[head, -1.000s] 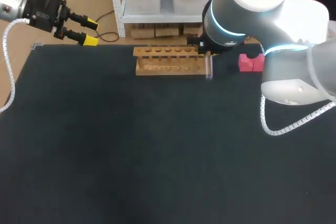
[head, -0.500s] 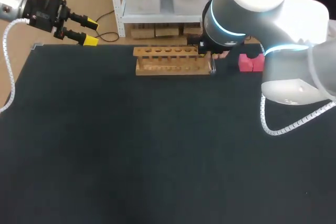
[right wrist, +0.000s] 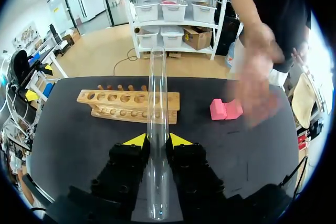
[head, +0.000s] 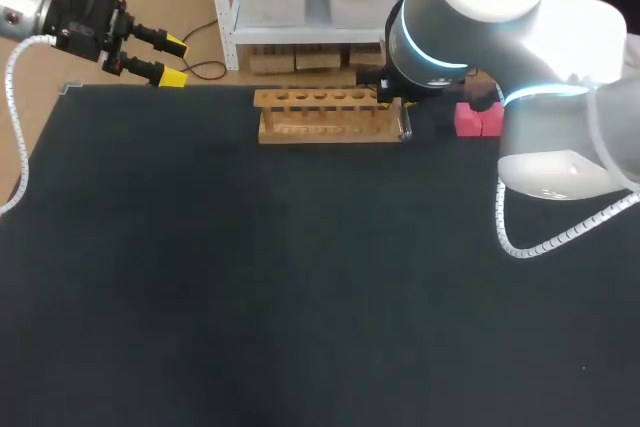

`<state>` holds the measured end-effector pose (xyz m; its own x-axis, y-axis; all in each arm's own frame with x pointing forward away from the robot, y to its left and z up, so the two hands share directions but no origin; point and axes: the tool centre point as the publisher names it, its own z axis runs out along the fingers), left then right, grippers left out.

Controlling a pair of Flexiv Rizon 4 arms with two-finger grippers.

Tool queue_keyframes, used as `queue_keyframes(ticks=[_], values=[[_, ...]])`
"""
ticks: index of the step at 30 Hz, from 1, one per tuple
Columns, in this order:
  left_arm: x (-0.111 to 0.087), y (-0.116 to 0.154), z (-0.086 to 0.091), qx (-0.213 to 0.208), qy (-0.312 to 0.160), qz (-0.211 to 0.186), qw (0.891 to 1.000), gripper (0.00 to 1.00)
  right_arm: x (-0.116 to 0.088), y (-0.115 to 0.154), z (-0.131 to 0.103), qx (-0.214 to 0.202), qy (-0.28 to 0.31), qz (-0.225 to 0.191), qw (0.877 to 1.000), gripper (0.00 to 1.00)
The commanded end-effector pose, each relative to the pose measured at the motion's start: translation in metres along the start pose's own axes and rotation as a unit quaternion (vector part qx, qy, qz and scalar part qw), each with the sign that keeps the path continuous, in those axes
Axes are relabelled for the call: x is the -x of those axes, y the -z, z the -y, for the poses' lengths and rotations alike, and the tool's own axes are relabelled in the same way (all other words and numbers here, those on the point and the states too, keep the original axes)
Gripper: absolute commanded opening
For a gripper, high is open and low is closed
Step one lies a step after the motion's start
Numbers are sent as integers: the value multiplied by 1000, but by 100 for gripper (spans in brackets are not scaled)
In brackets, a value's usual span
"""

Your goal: Grasp the test tube, adjust it, and insert it.

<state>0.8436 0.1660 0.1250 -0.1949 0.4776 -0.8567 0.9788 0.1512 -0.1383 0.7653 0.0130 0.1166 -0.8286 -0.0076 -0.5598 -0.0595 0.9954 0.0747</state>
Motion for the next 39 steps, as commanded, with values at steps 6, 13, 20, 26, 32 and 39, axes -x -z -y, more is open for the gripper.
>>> queue_keyframes(ticks=[6, 13, 20, 26, 32, 39], values=[[-1, 0, 0, 1, -1, 0, 1000, 100, -1, -2, 0, -1, 1, 1, 1000, 0], [-1, 0, 0, 1, -1, 0, 1000, 100, 2, -20, -3, -28, 11, -23, 999, 0], [-1, 0, 0, 1, -1, 0, 1000, 100, 2, -39, -6, -37, 8, -38, 999, 0], [-1, 0, 0, 1, -1, 0, 1000, 100, 0, -51, -8, -35, 6, -44, 998, 0], [-1, 0, 0, 1, -1, 0, 1000, 100, -1, -58, -13, -31, 5, -50, 998, 0], [-1, 0, 0, 1, -1, 0, 1000, 100, -1, -64, -15, -29, 5, -54, 998, 0]])
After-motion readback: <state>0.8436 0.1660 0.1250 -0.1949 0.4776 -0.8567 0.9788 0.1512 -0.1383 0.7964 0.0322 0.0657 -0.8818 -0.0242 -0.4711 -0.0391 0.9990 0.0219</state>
